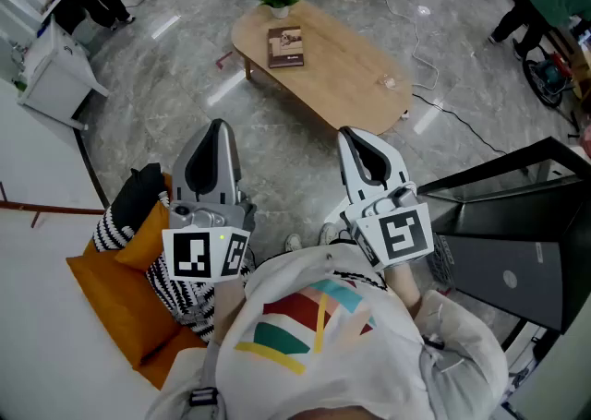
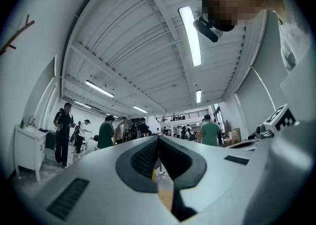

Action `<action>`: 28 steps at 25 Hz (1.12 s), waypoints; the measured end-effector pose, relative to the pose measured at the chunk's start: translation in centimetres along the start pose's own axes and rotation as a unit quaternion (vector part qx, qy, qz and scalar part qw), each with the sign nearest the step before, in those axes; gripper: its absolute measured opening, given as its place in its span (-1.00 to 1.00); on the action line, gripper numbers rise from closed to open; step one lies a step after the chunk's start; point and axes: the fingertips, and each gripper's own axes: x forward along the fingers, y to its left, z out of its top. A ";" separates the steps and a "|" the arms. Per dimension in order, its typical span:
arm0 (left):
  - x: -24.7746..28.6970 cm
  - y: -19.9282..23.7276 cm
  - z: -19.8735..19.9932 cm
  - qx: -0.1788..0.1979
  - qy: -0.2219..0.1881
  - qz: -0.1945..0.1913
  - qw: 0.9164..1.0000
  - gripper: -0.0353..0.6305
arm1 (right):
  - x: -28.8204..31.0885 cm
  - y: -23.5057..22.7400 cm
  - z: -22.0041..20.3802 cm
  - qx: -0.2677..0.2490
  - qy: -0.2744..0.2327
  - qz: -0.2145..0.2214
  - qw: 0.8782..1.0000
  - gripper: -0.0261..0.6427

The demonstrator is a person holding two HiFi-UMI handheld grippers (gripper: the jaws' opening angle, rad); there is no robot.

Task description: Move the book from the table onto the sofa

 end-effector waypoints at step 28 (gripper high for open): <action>10.8 -3.8 -4.8 -0.023 -0.020 -0.029 0.999 -0.87 | 2.0 -9.7 -1.3 0.077 -0.067 0.002 0.995 -0.89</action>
